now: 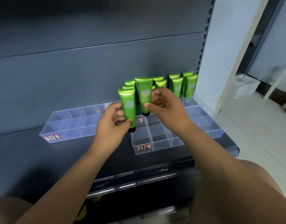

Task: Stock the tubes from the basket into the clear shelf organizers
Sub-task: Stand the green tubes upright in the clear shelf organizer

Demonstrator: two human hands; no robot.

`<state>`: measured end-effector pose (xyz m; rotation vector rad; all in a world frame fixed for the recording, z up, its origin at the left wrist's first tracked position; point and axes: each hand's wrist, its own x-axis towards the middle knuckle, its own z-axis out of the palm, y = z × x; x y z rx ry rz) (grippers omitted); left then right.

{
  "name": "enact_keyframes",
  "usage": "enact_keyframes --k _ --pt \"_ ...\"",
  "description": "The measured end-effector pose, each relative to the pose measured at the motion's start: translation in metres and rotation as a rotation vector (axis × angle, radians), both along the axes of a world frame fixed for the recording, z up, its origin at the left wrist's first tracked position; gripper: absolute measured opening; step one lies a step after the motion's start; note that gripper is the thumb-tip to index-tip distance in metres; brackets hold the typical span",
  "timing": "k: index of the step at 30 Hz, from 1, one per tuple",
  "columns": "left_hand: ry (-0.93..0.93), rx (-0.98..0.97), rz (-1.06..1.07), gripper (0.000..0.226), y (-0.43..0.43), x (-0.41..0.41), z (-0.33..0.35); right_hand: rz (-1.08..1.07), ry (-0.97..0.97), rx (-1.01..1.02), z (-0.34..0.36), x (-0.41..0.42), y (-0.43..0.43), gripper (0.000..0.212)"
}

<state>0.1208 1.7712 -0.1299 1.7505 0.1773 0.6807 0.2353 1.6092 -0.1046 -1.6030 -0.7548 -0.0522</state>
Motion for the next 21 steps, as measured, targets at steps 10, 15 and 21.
enact_keyframes --k 10,15,21 --pt "-0.009 0.1 0.037 0.049 -0.047 0.101 0.015 -0.248 0.047 0.019 0.006 0.081 -0.048 0.023" --pt "0.059 0.182 0.098 0.05 -0.07 0.141 0.004 -0.313 0.045 -0.103 -0.004 0.112 -0.061 0.024" --pt "0.08 0.345 0.167 0.042 -0.084 0.154 -0.009 -0.318 0.063 -0.16 -0.012 0.126 -0.064 0.026"
